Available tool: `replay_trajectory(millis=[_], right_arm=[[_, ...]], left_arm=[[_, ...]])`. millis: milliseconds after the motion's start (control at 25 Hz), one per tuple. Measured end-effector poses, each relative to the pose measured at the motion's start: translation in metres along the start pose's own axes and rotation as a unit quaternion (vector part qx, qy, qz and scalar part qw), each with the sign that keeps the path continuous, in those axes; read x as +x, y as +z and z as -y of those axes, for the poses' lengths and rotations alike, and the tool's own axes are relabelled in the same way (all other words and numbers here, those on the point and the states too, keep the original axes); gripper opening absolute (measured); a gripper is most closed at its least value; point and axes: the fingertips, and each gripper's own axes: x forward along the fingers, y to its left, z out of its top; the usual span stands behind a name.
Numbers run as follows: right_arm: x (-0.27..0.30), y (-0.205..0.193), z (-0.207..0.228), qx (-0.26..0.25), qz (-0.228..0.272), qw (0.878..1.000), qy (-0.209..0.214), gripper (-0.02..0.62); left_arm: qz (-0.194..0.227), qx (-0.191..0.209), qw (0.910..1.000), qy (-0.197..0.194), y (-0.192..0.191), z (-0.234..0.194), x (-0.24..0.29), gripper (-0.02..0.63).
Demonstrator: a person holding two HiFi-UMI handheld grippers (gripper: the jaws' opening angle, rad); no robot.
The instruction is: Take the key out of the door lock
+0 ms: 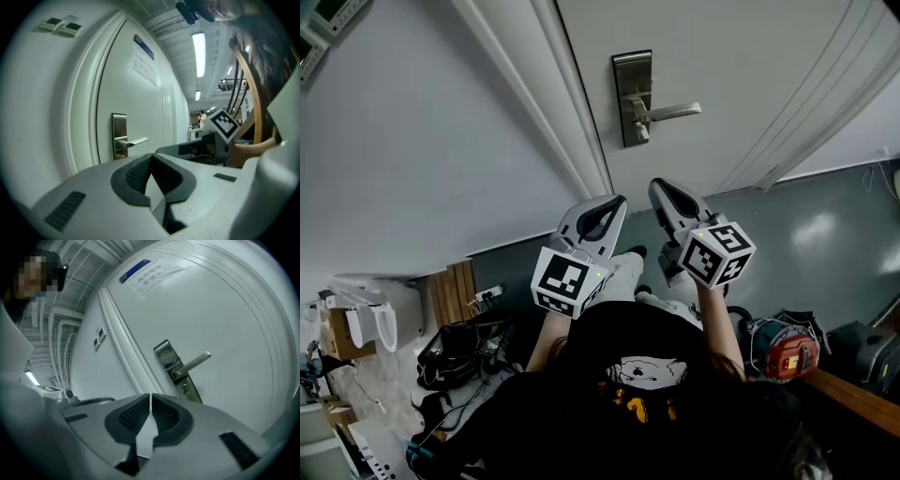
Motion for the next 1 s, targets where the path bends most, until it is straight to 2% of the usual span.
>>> replay_trajectory(millis=[400,560,680,800,1000], right_arm=[[0.048,-0.005,0.044,0.003,-0.023,0.999,-0.031,0.006],[0.065,-0.008,0.065,0.021,-0.032,0.998,-0.042,0.006],[0.077,-0.010,0.078,0.048,-0.034,0.997,-0.044,0.009],[0.088,-0.014,0.088,0.087,-0.036,0.995,-0.037,0.066],[0.102,-0.018,0.106,0.190,-0.014,0.981,-0.038,0.077]], left_arm=[[-0.008,0.005,0.9999,-0.006,-0.003,-0.021,0.021,0.006],[-0.012,0.012,0.9998,-0.012,-0.002,-0.027,0.030,0.006],[-0.014,0.011,0.9997,-0.016,-0.004,-0.031,0.037,0.006],[-0.017,0.010,0.9996,-0.017,-0.007,-0.037,0.043,0.005],[-0.022,0.007,0.9996,-0.015,-0.013,-0.048,0.050,0.006]])
